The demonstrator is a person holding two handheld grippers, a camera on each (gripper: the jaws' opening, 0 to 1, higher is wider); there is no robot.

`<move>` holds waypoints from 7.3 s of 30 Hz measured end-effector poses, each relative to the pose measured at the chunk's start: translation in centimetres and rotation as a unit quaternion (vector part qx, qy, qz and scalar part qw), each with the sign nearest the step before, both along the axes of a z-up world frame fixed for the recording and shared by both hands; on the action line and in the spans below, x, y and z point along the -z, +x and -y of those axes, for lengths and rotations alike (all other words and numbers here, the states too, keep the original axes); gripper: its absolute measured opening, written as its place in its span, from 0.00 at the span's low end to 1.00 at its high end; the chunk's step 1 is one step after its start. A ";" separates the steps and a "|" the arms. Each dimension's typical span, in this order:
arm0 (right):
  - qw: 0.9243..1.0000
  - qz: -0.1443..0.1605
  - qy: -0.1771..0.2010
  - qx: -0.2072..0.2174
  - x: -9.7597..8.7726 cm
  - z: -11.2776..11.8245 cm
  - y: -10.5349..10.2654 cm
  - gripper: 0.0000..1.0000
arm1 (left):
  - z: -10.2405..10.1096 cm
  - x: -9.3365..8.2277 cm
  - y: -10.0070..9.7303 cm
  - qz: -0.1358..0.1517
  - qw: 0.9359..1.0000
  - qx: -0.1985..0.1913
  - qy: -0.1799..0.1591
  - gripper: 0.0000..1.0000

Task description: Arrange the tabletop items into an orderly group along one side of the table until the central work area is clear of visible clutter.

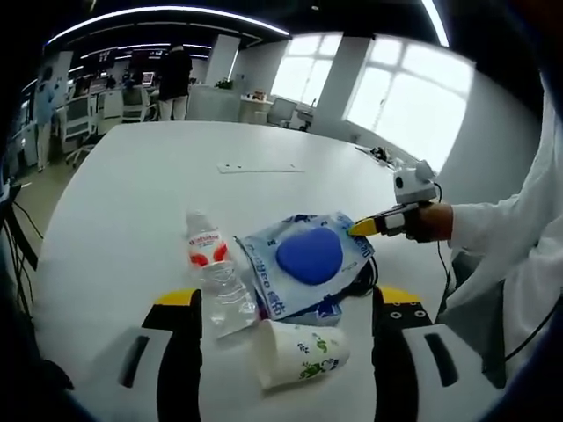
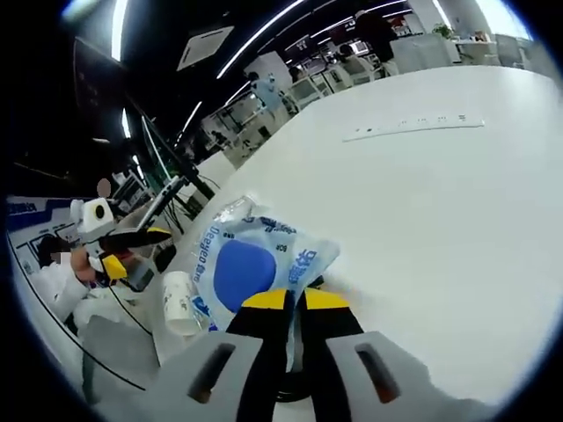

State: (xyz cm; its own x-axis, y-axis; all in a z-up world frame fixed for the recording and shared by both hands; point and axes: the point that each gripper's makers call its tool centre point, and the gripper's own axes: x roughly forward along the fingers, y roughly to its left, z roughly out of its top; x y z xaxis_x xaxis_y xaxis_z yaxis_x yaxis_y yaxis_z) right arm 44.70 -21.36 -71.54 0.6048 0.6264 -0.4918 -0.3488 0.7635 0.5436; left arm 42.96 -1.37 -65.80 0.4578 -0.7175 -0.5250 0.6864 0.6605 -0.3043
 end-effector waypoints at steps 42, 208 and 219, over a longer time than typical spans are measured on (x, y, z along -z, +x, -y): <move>0.999 -0.003 0.037 0.024 -0.1 0.3 0.2 0.00 | 3.9 3.2 5.6 -0.037 0.998 -0.010 0.045 0.30; 0.989 -0.021 -0.004 0.144 0.3 19.4 10.0 0.00 | 23.0 6.6 17.0 -0.152 0.988 0.000 0.011 0.00; 0.988 -0.042 0.004 0.147 1.8 19.3 10.0 0.00 | 22.9 7.5 17.2 -0.158 0.987 -0.009 0.017 0.00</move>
State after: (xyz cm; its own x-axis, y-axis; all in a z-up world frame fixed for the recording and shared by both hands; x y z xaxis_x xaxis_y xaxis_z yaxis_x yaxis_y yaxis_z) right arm 54.65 -40.67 -73.37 0.7185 0.4336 -0.5439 -0.0665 0.8212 0.5668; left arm 60.11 -24.26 -73.33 0.2800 -0.6893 -0.6681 0.5481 0.6862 -0.4783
